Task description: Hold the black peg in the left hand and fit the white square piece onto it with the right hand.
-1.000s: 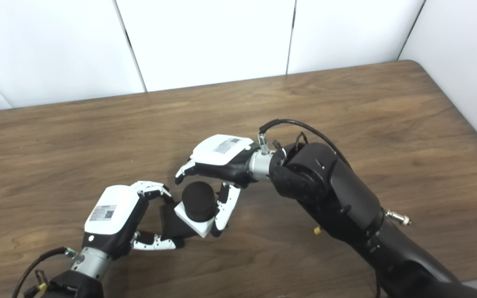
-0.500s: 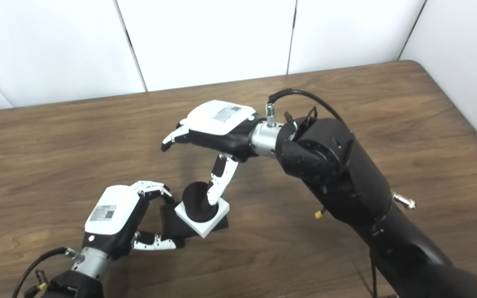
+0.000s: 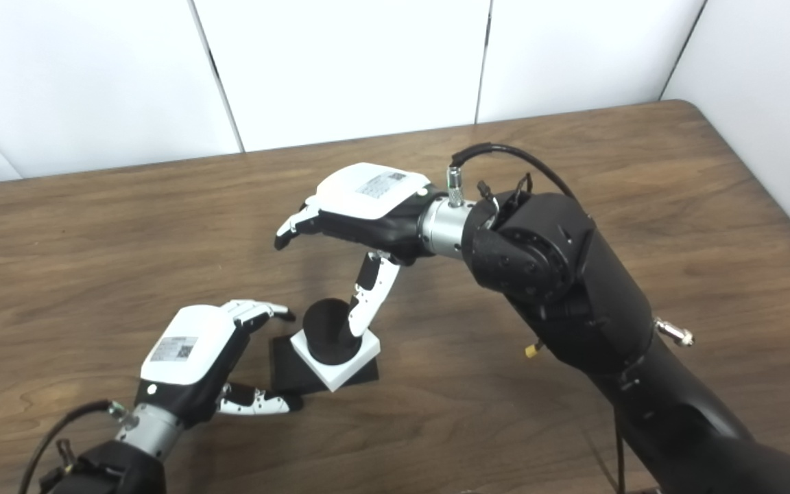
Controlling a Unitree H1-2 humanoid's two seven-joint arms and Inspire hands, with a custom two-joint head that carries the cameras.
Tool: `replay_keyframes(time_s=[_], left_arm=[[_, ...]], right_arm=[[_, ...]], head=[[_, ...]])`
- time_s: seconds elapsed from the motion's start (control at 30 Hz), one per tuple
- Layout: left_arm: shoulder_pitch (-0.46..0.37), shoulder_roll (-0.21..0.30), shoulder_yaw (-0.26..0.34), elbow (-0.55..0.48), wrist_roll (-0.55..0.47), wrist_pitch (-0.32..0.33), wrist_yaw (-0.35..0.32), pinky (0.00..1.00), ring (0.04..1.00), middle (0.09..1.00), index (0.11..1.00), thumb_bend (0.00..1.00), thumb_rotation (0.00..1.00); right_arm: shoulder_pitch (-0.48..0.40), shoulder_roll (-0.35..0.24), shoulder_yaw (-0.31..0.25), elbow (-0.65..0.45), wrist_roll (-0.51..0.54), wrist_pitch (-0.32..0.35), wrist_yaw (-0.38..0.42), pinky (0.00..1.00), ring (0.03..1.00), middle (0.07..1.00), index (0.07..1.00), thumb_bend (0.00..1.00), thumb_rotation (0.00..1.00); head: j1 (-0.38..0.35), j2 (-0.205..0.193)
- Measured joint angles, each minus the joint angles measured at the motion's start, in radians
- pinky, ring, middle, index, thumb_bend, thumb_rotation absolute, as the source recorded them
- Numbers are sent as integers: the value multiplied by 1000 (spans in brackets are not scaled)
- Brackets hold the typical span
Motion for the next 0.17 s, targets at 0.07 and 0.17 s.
replay_keyframes(time_s=[0.07, 0.17], left_arm=[[-15, -2, 9, -26, -20, 45, -67, 827, 882, 894, 900, 998, 360], [-15, -4, 24, -58, -45, 85, -109, 844, 898, 903, 906, 1000, 344]], right_arm=[[1, 0, 0, 0, -1, 3, 0, 891, 931, 865, 839, 1000, 412], [3, 0, 0, 0, -3, 7, 0, 892, 930, 865, 838, 1000, 408]], head=[[3, 0], [5, 0]])
